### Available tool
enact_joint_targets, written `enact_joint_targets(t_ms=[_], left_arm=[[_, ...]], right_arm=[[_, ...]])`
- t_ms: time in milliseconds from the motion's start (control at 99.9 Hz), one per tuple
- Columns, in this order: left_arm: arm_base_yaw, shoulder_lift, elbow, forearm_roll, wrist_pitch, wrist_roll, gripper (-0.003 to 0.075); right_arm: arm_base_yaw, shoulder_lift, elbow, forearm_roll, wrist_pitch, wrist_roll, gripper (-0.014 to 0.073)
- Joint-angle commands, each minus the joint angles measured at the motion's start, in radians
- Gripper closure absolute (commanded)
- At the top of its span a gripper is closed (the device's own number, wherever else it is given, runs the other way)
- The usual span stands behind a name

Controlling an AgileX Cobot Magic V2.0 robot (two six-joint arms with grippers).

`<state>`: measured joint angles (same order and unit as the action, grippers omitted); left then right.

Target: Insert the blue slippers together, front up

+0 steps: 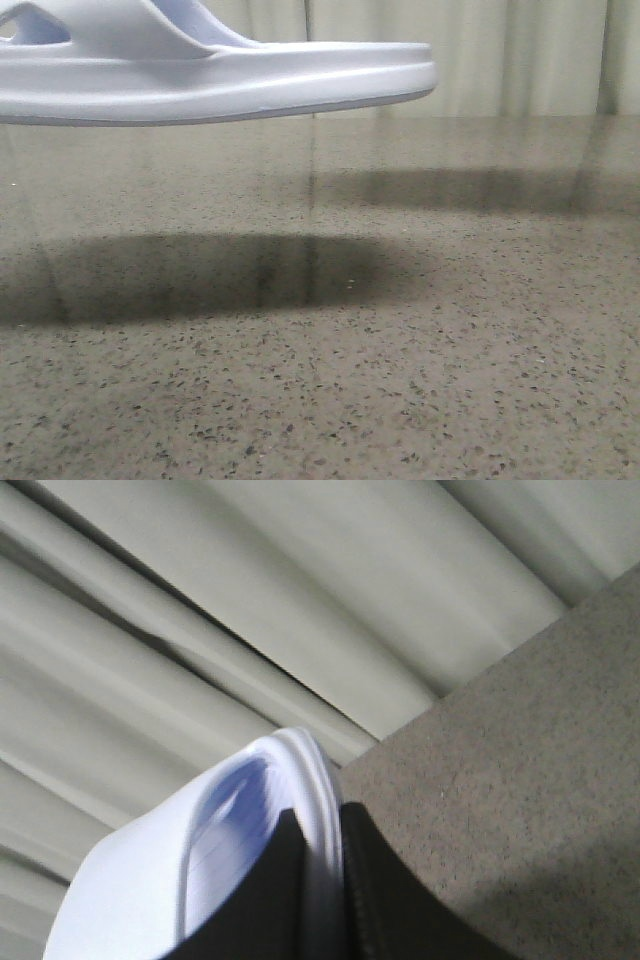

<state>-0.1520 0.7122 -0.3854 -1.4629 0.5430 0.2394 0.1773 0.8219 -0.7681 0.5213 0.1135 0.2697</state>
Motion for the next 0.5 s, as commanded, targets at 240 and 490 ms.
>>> enact_joint_targets(t_ms=[240,490], left_arm=[[-0.005,-0.003,-0.036,-0.063,0.026,0.000,0.0704],[-0.005,-0.003,-0.036,-0.105,0.062,0.000,0.0704]], right_arm=[[-0.001,-0.172,-0.039,-0.013,0.148,-0.017,0.0701],[-0.001,-0.199,-0.035,-0.020,0.290,-0.017,0.0701]])
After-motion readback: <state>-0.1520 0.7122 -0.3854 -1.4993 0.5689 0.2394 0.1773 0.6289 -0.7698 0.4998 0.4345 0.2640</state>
